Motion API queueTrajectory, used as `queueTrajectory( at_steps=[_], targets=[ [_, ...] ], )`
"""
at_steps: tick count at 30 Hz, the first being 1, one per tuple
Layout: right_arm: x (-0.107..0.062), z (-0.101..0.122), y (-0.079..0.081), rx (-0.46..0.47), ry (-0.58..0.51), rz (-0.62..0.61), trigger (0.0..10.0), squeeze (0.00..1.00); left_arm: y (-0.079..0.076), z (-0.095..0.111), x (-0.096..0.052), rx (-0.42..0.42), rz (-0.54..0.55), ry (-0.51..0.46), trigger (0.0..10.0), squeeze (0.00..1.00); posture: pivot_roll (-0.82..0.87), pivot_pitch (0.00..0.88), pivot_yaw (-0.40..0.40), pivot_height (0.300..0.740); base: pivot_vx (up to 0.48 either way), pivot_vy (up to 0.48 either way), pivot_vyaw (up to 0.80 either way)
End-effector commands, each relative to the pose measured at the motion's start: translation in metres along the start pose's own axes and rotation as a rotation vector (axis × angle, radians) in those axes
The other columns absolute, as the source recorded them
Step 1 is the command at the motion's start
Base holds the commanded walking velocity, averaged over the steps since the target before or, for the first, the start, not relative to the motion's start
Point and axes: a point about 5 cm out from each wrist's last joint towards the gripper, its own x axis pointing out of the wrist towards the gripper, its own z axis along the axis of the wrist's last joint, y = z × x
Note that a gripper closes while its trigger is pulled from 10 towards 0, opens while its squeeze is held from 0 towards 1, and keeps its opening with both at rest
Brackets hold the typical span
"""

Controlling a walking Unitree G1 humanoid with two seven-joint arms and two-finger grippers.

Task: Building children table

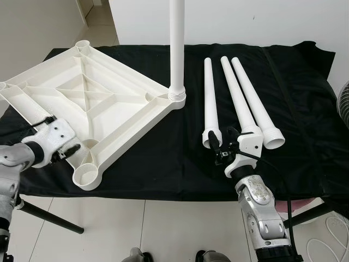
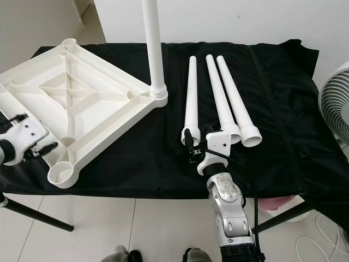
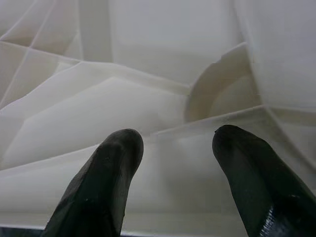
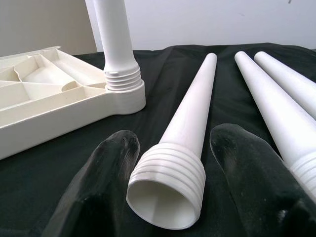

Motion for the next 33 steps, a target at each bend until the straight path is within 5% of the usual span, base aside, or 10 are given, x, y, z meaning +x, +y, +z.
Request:
queueTrajectory(
  at_steps=[1,2,14,27,33],
  targets=[
    [-0.001,-0.003,0.000,-0.001,0.009,-0.002,10.0,0.00,-0.009,0.000,0.003,0.024,-0.044,0.001,10.0,0.00,-0.12,0.103,0.086,0.740,0.000,0.000,0.00],
    [-0.002,-0.003,-0.001,-0.001,0.010,-0.007,10.0,0.00,-0.025,0.009,0.015,0.047,-0.100,-0.031,10.0,0.00,-0.13,0.108,0.089,0.740,0.000,0.000,0.00],
    [-0.003,-0.003,-0.003,-0.004,0.008,-0.026,10.0,0.00,-0.052,0.043,0.042,0.042,-0.169,-0.143,10.0,0.00,-0.14,0.118,0.102,0.740,0.000,0.000,0.00],
    [-0.003,-0.003,-0.003,-0.003,0.008,-0.031,10.0,0.00,-0.066,0.069,0.058,-0.010,-0.167,-0.210,10.0,0.00,-0.14,0.124,0.105,0.740,0.000,0.000,0.00],
    [-0.002,-0.002,0.001,0.006,0.008,-0.026,10.0,0.00,-0.067,0.085,0.071,-0.107,-0.094,-0.209,10.0,0.00,-0.14,0.124,0.105,0.740,0.000,0.000,0.00]
  ],
)
